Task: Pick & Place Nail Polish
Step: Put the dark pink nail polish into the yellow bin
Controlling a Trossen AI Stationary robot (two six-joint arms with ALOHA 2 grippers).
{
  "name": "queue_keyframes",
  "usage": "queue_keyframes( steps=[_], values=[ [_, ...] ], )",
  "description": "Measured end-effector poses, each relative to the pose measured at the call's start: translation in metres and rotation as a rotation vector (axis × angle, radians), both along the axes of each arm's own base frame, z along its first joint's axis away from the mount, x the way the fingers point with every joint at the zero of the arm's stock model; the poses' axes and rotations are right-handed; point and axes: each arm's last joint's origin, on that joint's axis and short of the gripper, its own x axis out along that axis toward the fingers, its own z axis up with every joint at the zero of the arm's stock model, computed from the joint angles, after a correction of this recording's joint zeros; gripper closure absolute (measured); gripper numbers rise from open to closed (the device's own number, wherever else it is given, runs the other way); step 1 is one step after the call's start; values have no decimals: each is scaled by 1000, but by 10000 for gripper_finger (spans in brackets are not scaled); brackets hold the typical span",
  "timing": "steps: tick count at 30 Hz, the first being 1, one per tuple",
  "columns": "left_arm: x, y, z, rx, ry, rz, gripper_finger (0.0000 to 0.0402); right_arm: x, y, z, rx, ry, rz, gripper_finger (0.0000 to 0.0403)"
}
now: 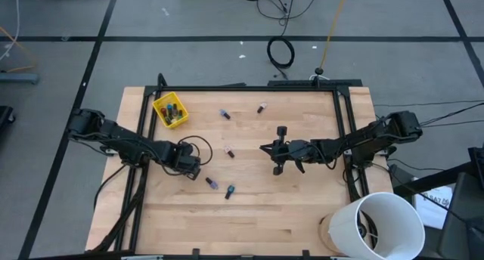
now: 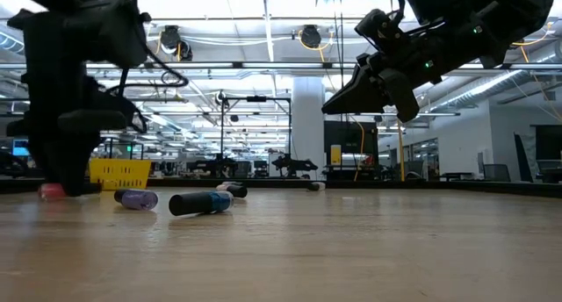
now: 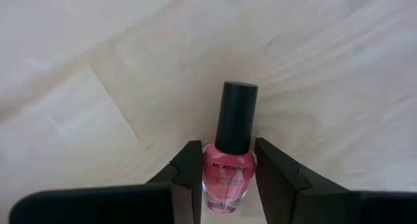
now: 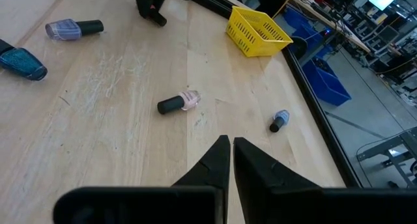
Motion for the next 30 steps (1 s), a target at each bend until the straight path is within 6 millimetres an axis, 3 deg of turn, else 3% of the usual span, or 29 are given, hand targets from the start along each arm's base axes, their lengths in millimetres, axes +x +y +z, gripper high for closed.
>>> queue_keyframes(
  steps=[8,13,22,30],
  values=[
    [21,1,40,123,-186,-56,309,0,0,0,0,-1,0,387],
    [22,14,59,234,-218,48,309,0,0,0,0,0,0,387],
    [4,62,87,445,-227,297,303,0,0,0,0,0,0,387],
    [-24,116,90,541,-60,549,302,0,0,0,0,0,0,387]
  ],
)
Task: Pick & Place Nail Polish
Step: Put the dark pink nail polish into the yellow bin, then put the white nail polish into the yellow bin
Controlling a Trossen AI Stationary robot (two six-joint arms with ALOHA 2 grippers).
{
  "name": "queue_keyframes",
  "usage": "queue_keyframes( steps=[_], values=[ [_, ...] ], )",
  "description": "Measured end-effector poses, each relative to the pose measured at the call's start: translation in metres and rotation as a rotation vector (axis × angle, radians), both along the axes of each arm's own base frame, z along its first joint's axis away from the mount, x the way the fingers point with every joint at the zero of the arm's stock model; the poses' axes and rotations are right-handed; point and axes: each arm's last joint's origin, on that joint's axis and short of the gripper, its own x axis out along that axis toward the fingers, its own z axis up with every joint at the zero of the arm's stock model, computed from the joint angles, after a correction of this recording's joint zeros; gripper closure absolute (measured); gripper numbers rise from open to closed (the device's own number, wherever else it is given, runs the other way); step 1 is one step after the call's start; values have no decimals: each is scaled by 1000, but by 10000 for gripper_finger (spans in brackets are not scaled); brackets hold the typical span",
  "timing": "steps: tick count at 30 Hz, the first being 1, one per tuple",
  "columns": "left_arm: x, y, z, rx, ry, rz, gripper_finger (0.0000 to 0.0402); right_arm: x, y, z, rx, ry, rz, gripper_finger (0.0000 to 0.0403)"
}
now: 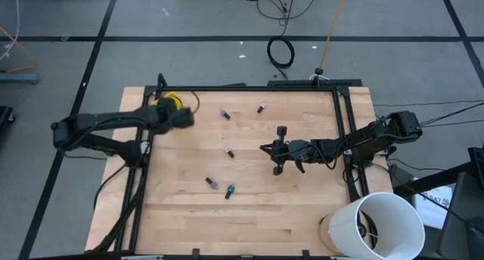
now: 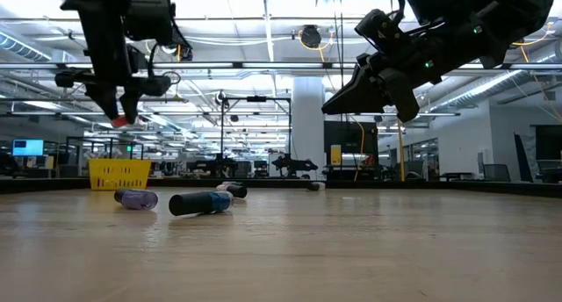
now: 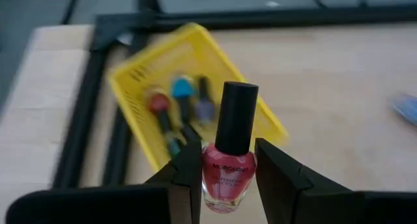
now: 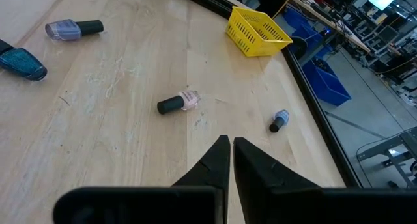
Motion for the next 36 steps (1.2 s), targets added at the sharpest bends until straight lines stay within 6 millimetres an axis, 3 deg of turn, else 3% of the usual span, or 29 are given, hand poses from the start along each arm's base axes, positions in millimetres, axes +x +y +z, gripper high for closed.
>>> queue_keyframes(
  steps=[10,21,30,36],
  values=[
    [-19,49,1,-25,-2,102,301,0,0,0,0,0,0,387],
    [-23,62,-6,-113,-9,94,293,0,0,0,0,0,0,387],
    [-19,67,-17,-157,50,74,181,0,0,0,0,1,0,387],
    [-17,67,-19,-181,104,-28,111,0,0,0,40,-13,-16,387]
  ],
)
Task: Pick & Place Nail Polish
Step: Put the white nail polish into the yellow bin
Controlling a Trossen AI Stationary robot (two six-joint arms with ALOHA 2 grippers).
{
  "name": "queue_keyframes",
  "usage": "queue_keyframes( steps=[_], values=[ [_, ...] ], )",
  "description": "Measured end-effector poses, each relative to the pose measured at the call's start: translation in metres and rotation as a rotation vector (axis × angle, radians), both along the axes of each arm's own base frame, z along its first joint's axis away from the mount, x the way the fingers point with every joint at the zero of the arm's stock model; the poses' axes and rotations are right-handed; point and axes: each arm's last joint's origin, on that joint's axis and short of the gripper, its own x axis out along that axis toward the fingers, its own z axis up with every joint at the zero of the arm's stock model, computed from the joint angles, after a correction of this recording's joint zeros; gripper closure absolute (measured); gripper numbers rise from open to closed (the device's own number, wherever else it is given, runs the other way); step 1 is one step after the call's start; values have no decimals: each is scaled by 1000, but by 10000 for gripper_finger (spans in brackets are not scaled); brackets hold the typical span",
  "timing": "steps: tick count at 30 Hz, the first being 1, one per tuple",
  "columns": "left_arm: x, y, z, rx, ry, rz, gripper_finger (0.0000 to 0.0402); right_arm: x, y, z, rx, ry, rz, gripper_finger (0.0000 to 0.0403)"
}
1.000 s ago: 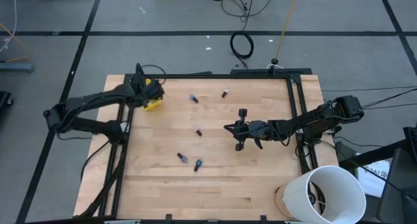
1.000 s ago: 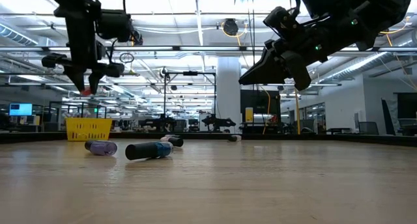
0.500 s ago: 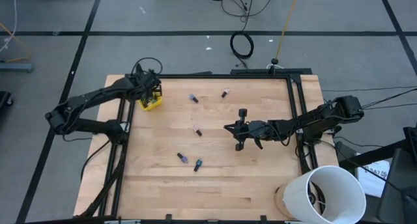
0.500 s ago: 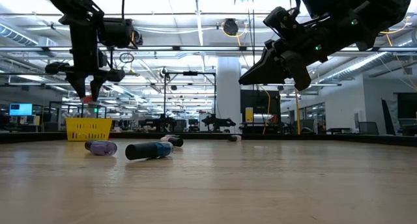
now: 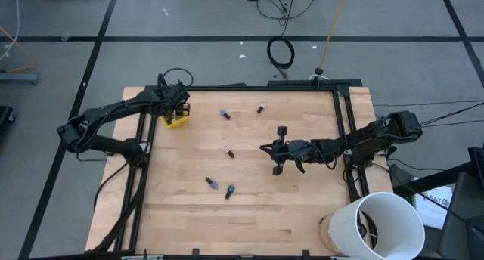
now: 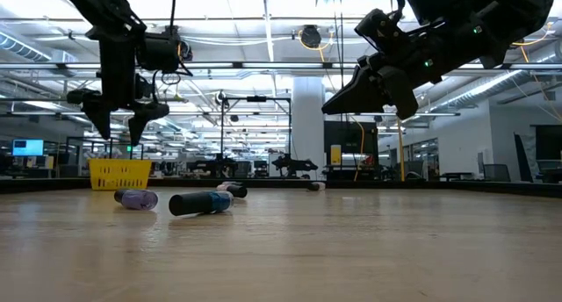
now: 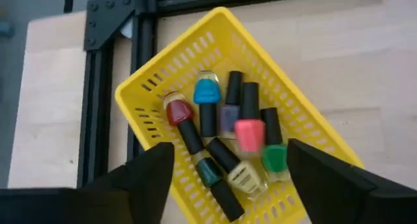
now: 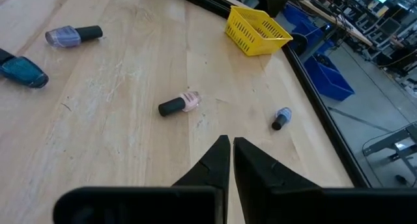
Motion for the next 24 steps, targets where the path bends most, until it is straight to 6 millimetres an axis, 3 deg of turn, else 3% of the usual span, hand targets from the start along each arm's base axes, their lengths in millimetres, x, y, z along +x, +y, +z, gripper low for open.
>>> queue_keyframes(
  steps=[8,16,24],
  values=[
    [12,-23,24,75,-156,-204,72,0,0,0,4,-2,-4,387],
    [46,-77,64,395,-346,-609,75,0,0,1,18,-18,-10,387],
    [68,-130,57,579,-430,-955,91,0,-5,1,27,-28,-87,387]
  ],
)
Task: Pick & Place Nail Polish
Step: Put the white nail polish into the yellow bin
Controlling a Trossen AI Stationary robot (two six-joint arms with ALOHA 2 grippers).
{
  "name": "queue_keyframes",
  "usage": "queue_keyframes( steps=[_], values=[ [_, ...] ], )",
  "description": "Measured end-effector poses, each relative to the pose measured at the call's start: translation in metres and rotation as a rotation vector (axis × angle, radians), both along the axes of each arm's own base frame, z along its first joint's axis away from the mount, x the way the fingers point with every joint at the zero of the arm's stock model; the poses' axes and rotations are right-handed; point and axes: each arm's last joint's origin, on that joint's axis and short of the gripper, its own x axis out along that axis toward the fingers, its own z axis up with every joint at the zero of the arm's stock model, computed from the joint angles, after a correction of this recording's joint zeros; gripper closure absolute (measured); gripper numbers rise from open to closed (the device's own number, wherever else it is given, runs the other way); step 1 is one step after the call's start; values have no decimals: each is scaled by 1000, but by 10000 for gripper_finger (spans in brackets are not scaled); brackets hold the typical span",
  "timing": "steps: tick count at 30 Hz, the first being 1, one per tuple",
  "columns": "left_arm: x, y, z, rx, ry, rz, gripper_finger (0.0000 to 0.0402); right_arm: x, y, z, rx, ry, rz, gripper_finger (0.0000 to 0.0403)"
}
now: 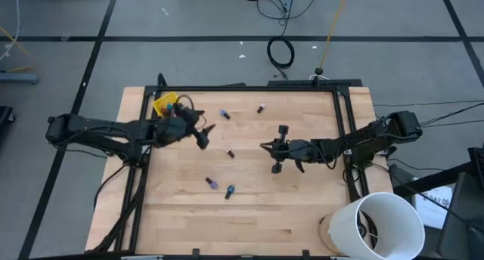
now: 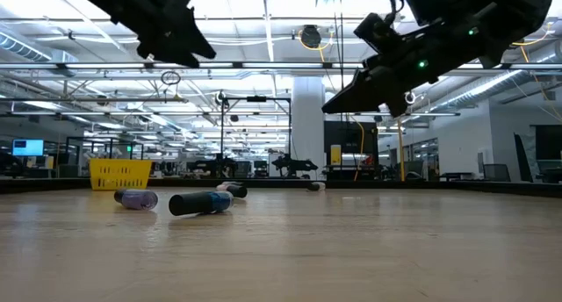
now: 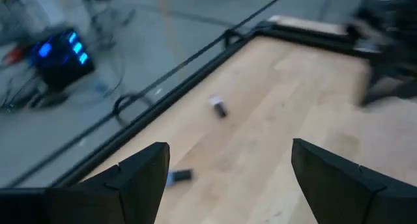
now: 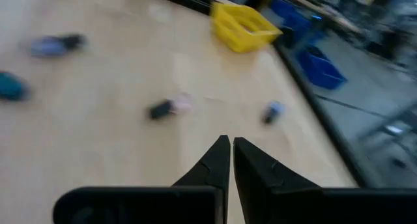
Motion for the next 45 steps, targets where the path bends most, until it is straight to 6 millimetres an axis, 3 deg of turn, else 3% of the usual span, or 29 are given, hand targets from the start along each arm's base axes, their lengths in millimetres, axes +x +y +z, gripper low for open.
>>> queue_keyframes(
  steps=[5,12,16,23,26,30,37,45],
  values=[
    [-8,-9,-2,89,-58,-35,101,0,-12,1,84,-53,-106,387],
    [-28,-7,-13,35,-167,-98,107,0,-17,0,104,-66,-95,387],
    [-30,-1,-27,51,-120,-53,108,-1,-19,-2,113,-46,-5,387],
    [-26,6,-46,-35,-74,-67,108,0,-38,3,36,-68,-41,382],
    [-21,6,-49,-59,-65,-117,108,2,-57,5,38,-7,-73,356],
    [-14,6,-54,-52,-46,-142,108,3,-89,12,149,68,-128,290],
    [-7,6,-60,-37,-28,-154,107,8,-151,13,290,53,-231,186],
    [-2,4,-42,15,-193,-262,107,28,-204,-21,402,78,-275,177]
  ],
)
